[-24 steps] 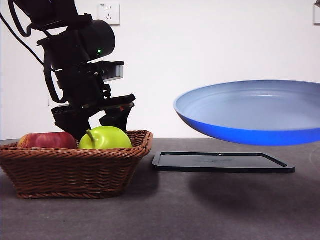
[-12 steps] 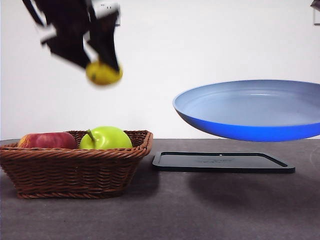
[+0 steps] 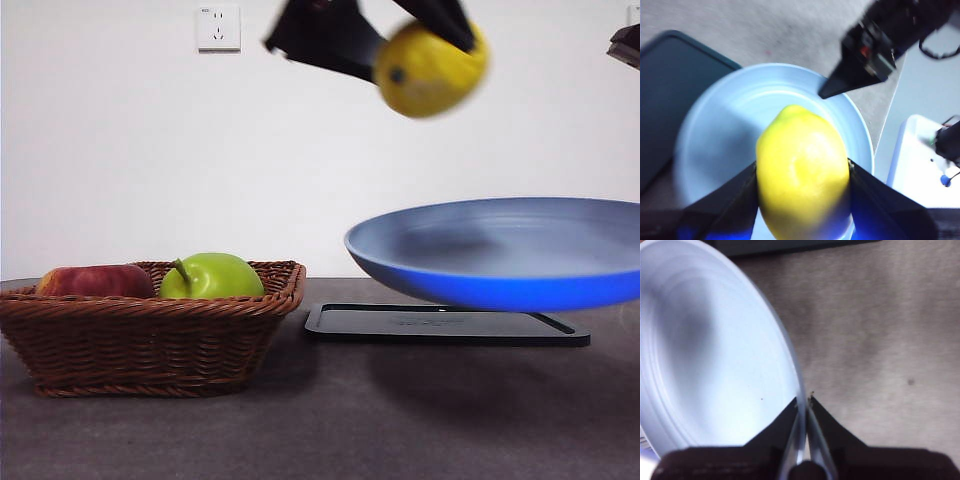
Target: Take the lemon from the basket,put the lemon in the plate,hand out the plate
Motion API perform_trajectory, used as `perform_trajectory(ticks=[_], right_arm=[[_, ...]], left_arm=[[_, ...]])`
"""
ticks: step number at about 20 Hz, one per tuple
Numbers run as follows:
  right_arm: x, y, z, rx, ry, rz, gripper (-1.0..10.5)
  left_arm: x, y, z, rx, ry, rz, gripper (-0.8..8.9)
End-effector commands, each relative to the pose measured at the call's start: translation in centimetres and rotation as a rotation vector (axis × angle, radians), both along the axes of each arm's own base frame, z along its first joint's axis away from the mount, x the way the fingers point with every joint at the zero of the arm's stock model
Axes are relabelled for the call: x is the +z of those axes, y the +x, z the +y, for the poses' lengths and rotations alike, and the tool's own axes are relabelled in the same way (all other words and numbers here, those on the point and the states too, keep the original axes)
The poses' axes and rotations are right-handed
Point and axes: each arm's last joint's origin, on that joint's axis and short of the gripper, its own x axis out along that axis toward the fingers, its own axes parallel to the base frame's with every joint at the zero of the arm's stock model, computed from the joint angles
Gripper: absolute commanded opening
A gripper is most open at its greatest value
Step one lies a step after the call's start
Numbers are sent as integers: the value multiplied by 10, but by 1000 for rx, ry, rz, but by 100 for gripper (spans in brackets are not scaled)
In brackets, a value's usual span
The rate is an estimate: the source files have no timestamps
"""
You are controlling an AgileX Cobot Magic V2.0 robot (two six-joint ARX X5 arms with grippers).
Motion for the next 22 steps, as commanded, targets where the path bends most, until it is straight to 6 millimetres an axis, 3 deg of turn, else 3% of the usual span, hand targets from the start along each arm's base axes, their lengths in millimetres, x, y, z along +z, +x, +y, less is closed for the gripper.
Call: perform_trajectory(ticks=[1,5,8,14,18,22], right_arm=[[3,2,2,36,59,-8,4],[2,0,3,49,76,14,4],[2,-1,3,57,72,16,4],[2,-1,3,57,72,16,4],[2,-1,3,56,72,19,4],[2,-1,3,48,75,26,4]], left_arm=[[-14,-2,-24,-35,16,-21,167],[-42,-1,-43,-63,79,0,174],[-53,0,-47,-69,113,16,297],[-54,-2,-48,-56,138,1,419],[-53,-2,-47,4,117,54,418],[-39,1,-32,43,116,68,418]])
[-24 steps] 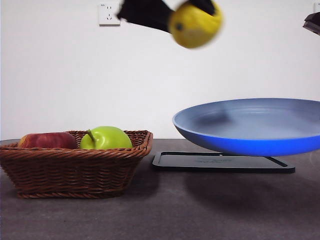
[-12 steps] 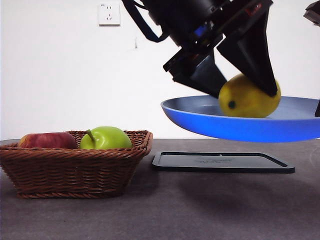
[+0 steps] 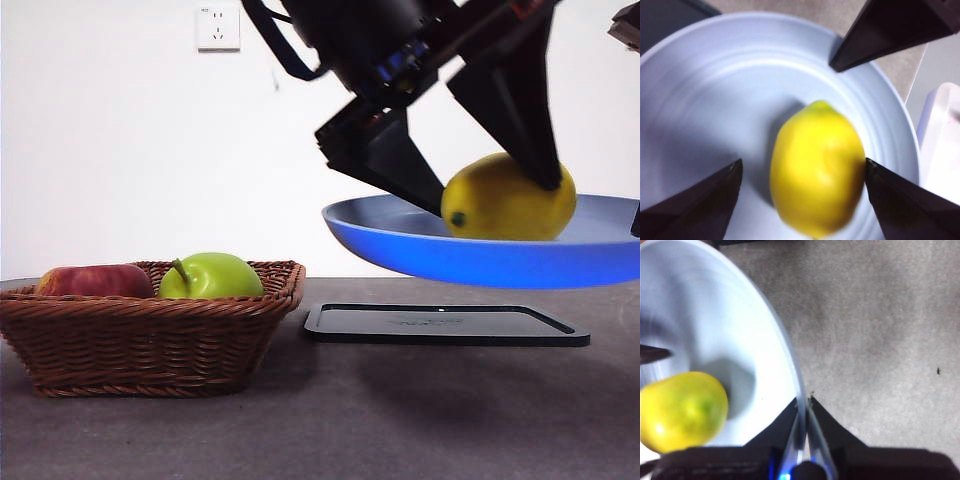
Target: Take the lemon from the basket,put the lemon in the plate,hand out the plate
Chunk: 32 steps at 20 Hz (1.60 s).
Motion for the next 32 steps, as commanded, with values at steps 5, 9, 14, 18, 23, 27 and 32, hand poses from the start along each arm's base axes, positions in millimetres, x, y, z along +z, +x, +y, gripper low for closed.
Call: perform_trajectory(ticks=[5,9,14,18,23,27,32], right_arm=[[0,5,1,-23,18,16,4],[-4,21,3,-35,18,59,4],[13,73,-6,-86,20,42,4],[12,129,-18,-149,25,1,4],[-24,182,-17,-222,62,16,4],[-58,199,-17,-242,61,89,4],[-68,201,-19,-264,8,107,4]], left_arm=[[52,-4,42,65,-56,-48,417],[90,-17,83,120,-110,-96,417],[127,-44,138,189,-166,-148,415],[143,-65,168,233,-191,-202,415],[147,-75,179,259,-180,-221,415],[146,-75,179,260,-177,-218,415],[146,-75,179,263,-178,-215,415]])
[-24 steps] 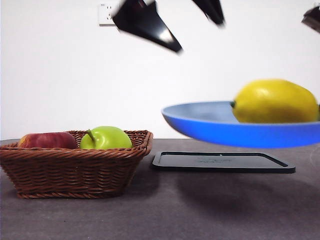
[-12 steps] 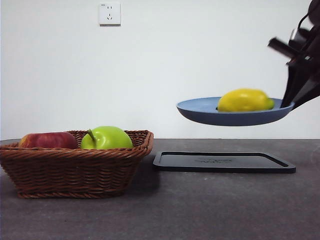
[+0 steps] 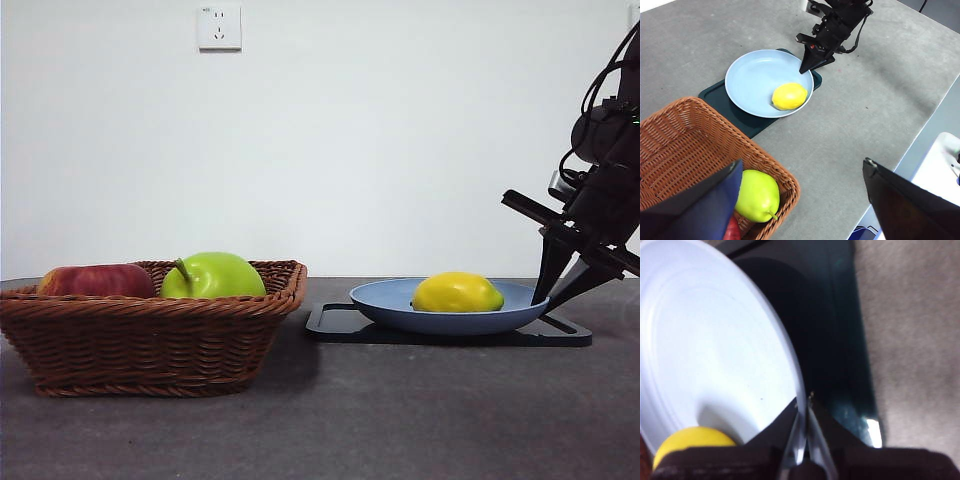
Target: Take the lemon from the basket,put the lemon in the plate,hand out the plate
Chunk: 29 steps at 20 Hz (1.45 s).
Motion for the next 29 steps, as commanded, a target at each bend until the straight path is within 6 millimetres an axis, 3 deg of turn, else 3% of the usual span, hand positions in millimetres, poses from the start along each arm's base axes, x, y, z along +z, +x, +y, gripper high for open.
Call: perform_trajectory(ticks=[1,6,9,13,15,17,20,23,26,29], right_arm=[[0,6,0,-5,-17,-18,15],[0,7,0,28,-25,-39,277],[7,4,0,36,-27,-50,274],[40,-12,-2,89,-55,-94,271],[63,-28,-2,136,-73,-107,271],[87,-44,5,166,-83,-142,238],[131,-76,23,233,-149,-264,78],[169,-112,50,326,-207,-422,10],[194,-144,70,371,-308,-546,3],[207,-174,85,410,-467,-672,3]], left_arm=[[4,0,-1,-6,-9,-14,415],[4,0,-1,6,-3,-19,415],[4,1,0,34,10,-32,415],[7,4,0,102,33,-97,413],[8,10,-1,191,71,-169,411],[8,17,-4,236,104,-205,344],[3,25,-9,234,199,-249,148],[-1,34,-10,232,238,-255,1],[-5,42,-3,266,261,-262,6],[-24,50,8,282,273,-199,6]])
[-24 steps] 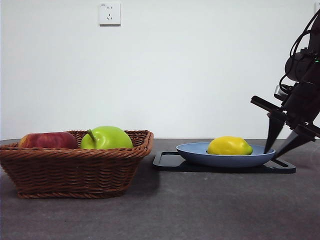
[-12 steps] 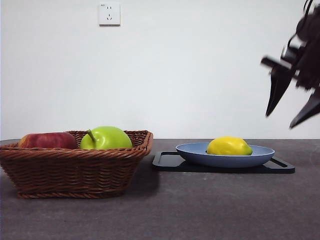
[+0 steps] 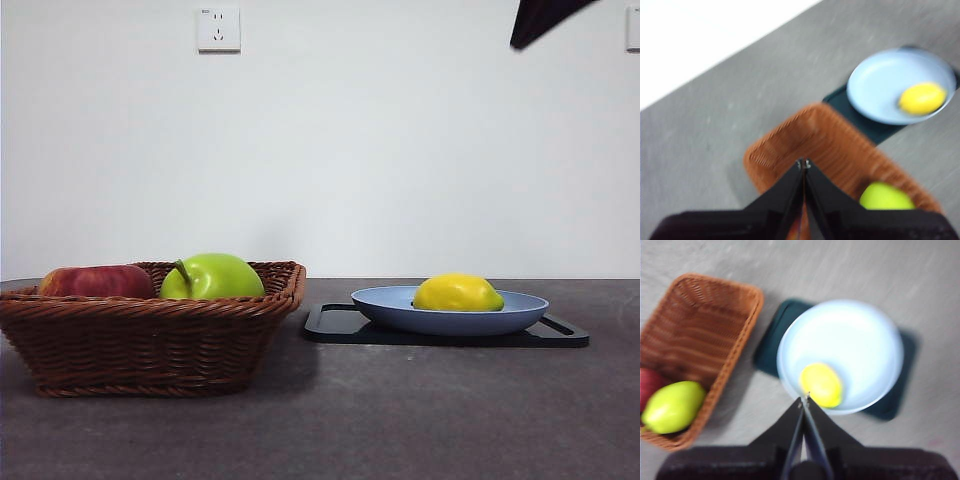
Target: Take the lemon from the basket,put the lemon in the plate,hand out the plate
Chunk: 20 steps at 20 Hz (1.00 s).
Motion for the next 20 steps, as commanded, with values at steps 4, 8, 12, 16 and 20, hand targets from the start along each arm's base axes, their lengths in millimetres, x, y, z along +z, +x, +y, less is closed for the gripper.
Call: perform_trajectory(ticks=[4,8,12,16,20], right_arm=[[-3,-39,2,5,-49,-250,3],[-39,-71,-16,-2,36,-430,3],[-82,-99,-34,-84,152,-601,3],[-96,-107,-38,-103,177,-572,4],[-96,-107,-38,-100,179,-573,4]], left_arm=[[-49,1,23,39,-88,9,6],[-81,-21,49,148,-239,-96,6],[-99,-51,66,181,-348,-190,6],[-95,-64,71,167,-385,-254,6],[-96,-62,71,169,-381,-248,7]])
